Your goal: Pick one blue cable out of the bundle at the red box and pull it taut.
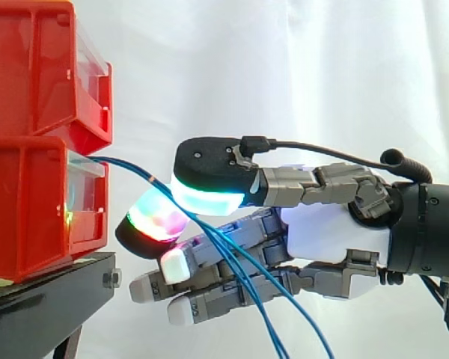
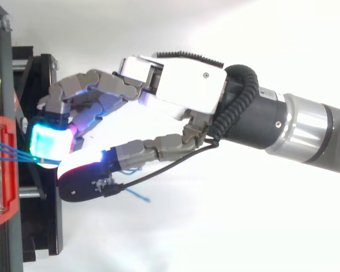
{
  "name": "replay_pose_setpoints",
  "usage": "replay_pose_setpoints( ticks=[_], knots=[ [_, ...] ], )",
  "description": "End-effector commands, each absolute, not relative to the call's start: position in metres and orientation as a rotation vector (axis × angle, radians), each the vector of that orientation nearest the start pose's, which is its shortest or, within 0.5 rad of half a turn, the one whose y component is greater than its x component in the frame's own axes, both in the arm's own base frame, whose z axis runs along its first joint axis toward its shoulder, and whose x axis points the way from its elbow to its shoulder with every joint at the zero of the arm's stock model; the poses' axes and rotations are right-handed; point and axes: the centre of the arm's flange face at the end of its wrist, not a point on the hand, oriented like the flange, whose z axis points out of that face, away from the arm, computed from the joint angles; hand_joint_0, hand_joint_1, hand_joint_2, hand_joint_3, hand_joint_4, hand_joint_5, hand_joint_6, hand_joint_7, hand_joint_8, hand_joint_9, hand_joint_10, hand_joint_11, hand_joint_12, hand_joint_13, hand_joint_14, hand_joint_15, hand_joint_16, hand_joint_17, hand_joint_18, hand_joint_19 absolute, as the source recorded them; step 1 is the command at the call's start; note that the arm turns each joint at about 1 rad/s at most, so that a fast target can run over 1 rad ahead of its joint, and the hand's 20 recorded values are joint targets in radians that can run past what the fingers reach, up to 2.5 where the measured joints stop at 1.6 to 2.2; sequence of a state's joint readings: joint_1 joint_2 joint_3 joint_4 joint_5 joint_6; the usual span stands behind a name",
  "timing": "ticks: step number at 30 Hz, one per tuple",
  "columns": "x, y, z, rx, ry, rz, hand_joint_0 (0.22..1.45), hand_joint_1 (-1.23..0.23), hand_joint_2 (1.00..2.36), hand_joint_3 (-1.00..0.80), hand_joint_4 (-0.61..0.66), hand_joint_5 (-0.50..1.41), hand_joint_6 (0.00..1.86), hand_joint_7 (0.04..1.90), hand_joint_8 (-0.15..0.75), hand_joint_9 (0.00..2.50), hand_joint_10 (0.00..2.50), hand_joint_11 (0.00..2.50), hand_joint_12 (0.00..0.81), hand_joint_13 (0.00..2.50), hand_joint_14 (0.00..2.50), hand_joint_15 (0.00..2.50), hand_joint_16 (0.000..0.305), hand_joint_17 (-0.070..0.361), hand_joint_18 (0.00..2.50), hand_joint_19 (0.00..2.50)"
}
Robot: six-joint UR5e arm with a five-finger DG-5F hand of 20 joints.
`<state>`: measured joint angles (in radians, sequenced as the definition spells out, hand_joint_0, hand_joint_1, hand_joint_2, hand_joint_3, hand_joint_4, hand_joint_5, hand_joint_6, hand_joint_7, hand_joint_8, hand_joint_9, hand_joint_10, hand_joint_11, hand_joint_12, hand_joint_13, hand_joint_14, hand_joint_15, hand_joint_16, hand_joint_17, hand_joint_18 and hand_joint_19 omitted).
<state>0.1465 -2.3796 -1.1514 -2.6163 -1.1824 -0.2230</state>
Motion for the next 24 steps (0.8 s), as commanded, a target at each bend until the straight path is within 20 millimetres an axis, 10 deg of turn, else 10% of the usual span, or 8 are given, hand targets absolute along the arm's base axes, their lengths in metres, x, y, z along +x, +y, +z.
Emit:
replay_pose_setpoints(
  ticks=[1,24],
  knots=[
    [0.7926,-0.0508,0.2218,1.093,1.040,0.926,0.59,-0.77,1.02,-0.13,0.20,-0.17,0.86,1.18,0.373,0.72,0.01,0.64,0.421,0.43,0.01,0.20,0.059,0.132,0.52,0.33],
    [0.7940,-0.0472,0.2233,1.078,1.035,0.924,0.59,-0.75,1.01,-0.37,0.20,-0.13,0.83,1.22,0.380,0.83,0.02,0.66,0.420,0.50,0.01,0.23,0.058,0.131,0.58,0.37]
  ],
)
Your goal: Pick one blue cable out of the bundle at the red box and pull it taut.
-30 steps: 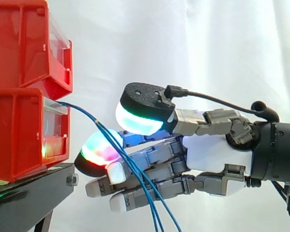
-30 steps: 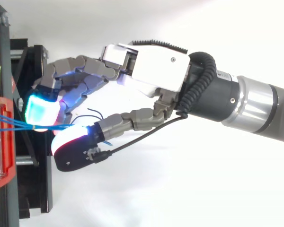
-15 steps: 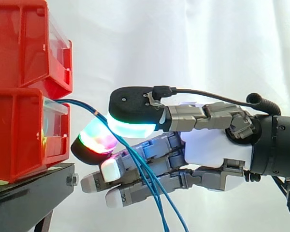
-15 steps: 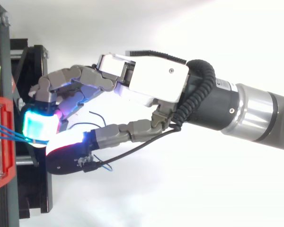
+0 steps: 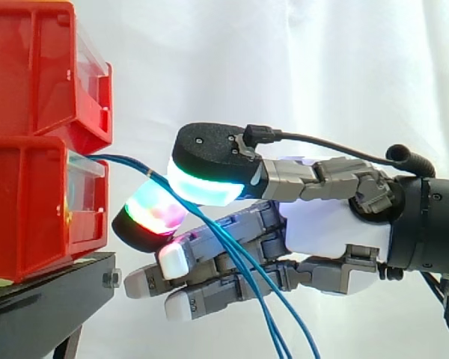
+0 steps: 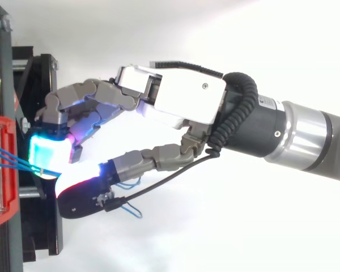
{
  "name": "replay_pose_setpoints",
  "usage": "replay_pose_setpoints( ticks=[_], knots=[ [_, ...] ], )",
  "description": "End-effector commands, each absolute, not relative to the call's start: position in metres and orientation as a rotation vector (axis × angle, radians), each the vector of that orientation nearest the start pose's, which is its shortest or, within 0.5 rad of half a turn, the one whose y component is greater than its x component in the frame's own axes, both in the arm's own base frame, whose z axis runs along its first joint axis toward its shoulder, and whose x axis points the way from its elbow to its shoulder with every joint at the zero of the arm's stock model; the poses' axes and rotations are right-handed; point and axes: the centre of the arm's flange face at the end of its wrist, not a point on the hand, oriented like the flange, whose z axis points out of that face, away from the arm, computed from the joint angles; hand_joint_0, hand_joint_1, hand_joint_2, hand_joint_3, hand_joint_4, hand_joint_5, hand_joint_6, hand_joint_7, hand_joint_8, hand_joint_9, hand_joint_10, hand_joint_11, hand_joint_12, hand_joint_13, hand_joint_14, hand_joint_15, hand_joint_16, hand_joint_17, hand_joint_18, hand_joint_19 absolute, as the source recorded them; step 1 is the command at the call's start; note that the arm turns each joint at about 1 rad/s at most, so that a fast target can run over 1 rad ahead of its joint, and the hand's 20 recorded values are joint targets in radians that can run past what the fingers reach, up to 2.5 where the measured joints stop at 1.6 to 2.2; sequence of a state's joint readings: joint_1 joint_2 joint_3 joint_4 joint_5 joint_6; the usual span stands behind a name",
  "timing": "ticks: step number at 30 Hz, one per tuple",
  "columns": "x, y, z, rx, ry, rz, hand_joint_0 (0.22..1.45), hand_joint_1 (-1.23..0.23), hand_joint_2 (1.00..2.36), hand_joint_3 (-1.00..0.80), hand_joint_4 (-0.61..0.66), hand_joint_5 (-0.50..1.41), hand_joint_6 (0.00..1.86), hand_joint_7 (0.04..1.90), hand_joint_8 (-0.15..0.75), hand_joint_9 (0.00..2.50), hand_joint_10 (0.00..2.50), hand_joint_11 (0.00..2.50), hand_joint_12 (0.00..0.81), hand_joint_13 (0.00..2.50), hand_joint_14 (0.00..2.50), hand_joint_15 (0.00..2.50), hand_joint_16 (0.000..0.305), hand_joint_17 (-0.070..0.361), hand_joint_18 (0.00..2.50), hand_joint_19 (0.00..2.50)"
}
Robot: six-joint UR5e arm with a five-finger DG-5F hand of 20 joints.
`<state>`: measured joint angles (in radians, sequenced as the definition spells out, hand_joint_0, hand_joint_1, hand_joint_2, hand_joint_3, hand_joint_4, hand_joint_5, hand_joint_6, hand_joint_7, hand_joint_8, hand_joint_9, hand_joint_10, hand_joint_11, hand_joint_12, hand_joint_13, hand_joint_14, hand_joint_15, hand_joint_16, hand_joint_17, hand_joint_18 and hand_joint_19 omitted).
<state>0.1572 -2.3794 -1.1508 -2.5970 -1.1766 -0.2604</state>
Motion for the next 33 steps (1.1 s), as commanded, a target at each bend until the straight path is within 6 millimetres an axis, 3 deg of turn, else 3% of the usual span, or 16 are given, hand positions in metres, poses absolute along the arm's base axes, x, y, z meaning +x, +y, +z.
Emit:
replay_pose_setpoints(
  ticks=[1,11,25,33],
  knots=[
    [0.794,-0.047,0.223,1.079,1.036,0.924,0.58,-0.75,1.01,-0.36,0.20,-0.13,0.83,1.23,0.380,0.84,0.02,0.67,0.418,0.50,0.01,0.23,0.058,0.131,0.58,0.37],
    [0.794,-0.047,0.223,1.086,1.031,0.932,0.61,-0.84,1.02,-0.14,0.20,-0.12,0.86,1.31,0.388,0.89,0.02,0.75,0.417,0.55,0.01,0.26,0.057,0.129,0.65,0.37],
    [0.792,-0.042,0.220,1.126,1.037,0.960,0.60,-0.83,1.03,-0.05,0.11,-0.14,0.89,1.30,0.381,0.87,0.02,0.73,0.418,0.56,0.01,0.27,0.058,0.130,0.66,0.38],
    [0.777,-0.038,0.229,1.204,1.116,0.944,0.61,-0.83,1.03,-0.04,0.10,-0.14,0.88,1.33,0.385,0.87,0.02,0.73,0.423,0.55,0.01,0.26,0.058,0.132,0.67,0.38]
  ],
)
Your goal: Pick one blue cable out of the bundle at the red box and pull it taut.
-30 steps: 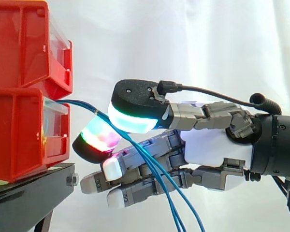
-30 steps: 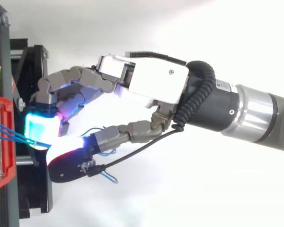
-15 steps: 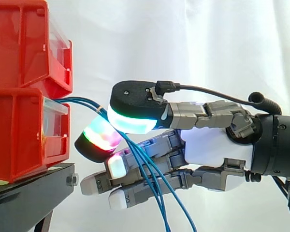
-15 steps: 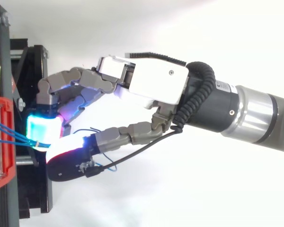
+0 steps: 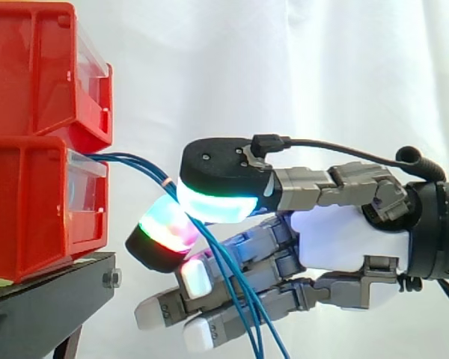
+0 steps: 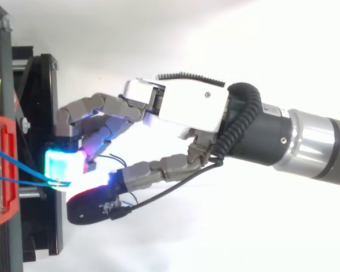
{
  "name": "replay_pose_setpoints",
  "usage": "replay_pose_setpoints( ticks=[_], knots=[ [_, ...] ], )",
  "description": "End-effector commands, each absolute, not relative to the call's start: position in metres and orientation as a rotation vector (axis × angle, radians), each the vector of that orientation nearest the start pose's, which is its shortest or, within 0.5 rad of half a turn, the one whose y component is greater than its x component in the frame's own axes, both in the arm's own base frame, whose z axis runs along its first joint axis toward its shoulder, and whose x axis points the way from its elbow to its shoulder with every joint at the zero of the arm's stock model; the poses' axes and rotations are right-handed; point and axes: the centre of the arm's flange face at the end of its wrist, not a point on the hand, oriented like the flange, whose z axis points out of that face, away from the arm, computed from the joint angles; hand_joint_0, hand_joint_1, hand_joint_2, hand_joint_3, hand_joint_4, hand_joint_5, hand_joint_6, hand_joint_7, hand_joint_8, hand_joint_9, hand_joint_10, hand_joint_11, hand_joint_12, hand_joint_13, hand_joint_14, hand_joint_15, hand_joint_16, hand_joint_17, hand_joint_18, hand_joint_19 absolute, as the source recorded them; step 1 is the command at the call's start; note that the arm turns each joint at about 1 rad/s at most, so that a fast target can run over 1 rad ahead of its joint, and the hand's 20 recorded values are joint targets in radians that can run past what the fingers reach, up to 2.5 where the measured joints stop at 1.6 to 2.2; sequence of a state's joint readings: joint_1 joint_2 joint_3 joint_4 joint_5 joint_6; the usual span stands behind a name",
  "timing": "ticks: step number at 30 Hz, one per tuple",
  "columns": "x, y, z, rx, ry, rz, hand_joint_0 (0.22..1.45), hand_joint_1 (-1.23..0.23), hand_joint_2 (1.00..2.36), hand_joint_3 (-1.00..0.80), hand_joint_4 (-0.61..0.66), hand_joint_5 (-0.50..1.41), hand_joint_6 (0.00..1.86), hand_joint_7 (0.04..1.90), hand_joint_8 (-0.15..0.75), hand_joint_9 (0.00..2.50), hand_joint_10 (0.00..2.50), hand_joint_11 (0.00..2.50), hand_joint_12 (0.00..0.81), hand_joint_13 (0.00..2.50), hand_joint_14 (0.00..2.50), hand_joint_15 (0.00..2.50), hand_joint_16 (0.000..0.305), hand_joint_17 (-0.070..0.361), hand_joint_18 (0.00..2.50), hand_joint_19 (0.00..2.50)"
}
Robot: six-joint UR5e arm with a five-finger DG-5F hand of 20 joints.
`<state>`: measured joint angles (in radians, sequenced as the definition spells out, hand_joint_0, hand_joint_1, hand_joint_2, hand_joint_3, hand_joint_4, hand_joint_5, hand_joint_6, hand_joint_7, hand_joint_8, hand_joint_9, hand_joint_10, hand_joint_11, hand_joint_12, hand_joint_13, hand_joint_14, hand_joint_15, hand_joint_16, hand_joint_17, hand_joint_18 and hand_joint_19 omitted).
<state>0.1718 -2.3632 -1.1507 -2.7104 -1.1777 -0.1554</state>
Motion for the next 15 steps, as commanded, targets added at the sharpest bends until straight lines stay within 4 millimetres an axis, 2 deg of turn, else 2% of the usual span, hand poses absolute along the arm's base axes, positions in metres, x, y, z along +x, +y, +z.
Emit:
replay_pose_setpoints(
  ticks=[1,15],
  knots=[
    [0.773,-0.037,0.233,1.212,1.136,0.933,0.61,-0.83,1.03,-0.04,0.10,-0.14,0.88,1.34,0.384,0.86,0.02,0.72,0.421,0.55,0.01,0.27,0.058,0.131,0.66,0.38],
    [0.759,-0.039,0.258,1.244,1.184,0.924,0.64,-0.86,1.03,-0.07,0.10,-0.14,0.89,1.31,0.378,0.83,0.01,0.72,0.419,0.54,0.01,0.26,0.058,0.130,0.65,0.36]
  ],
)
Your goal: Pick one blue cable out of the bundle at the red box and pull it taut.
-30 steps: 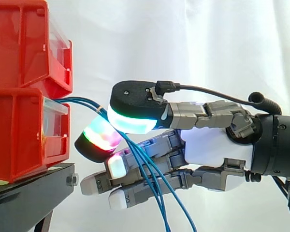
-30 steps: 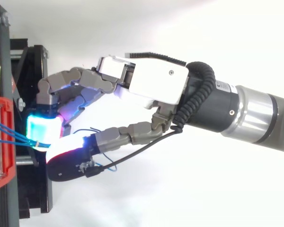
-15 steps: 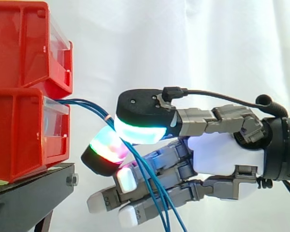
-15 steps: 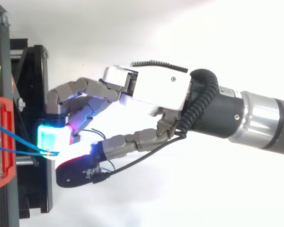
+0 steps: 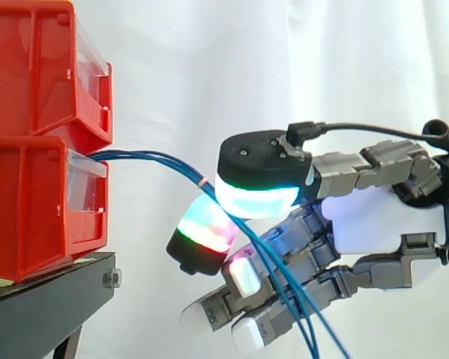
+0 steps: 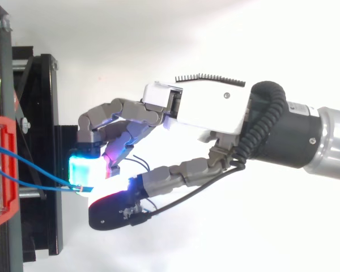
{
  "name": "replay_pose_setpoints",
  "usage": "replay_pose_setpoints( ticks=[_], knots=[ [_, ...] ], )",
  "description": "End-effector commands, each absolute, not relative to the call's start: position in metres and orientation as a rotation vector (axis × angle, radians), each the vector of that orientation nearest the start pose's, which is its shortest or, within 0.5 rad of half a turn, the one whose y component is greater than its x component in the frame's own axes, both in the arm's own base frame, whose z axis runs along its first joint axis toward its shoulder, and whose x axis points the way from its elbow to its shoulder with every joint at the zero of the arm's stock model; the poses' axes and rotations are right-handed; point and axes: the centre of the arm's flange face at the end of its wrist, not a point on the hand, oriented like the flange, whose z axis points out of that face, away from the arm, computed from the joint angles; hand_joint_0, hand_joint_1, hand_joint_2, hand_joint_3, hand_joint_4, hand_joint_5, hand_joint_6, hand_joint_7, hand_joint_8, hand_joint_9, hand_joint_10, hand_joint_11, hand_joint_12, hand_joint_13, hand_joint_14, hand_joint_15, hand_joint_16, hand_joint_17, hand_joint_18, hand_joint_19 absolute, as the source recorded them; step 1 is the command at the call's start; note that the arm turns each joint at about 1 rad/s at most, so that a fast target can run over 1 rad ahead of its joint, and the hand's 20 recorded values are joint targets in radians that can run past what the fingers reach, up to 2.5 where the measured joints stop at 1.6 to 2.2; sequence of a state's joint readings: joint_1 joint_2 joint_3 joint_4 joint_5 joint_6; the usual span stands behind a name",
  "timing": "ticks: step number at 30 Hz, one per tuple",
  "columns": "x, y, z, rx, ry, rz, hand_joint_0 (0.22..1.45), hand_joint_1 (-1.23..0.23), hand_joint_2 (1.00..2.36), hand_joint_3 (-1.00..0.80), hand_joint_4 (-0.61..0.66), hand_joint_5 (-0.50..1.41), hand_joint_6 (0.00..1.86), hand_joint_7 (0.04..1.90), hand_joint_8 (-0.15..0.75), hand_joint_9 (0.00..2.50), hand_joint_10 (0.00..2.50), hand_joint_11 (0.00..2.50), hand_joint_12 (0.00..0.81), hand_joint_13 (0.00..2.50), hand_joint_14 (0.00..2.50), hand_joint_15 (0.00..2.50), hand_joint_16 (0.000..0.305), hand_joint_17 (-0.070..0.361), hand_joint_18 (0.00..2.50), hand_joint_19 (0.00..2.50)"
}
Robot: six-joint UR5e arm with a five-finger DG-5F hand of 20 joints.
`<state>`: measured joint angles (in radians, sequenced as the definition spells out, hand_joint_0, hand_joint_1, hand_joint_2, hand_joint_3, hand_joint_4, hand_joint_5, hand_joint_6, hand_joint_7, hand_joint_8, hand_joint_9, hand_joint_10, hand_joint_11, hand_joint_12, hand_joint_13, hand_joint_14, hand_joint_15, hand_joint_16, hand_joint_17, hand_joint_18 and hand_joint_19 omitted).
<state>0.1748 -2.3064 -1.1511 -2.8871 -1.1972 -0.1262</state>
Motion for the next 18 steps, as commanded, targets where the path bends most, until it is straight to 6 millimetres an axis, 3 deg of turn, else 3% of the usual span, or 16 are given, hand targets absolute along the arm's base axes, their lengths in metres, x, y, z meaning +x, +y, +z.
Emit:
replay_pose_setpoints(
  ticks=[1,18],
  knots=[
    [0.7590,-0.0381,0.2580,1.245,1.188,0.923,0.64,-0.86,1.03,-0.08,0.10,-0.15,0.89,1.30,0.379,0.83,0.02,0.73,0.419,0.54,0.01,0.26,0.058,0.130,0.66,0.36],
    [0.7554,-0.0392,0.2615,1.270,1.188,0.924,0.68,-0.92,1.02,-0.21,0.11,-0.16,0.89,1.24,0.370,0.79,0.02,0.74,0.416,0.53,0.01,0.25,0.058,0.130,0.65,0.34]
  ],
)
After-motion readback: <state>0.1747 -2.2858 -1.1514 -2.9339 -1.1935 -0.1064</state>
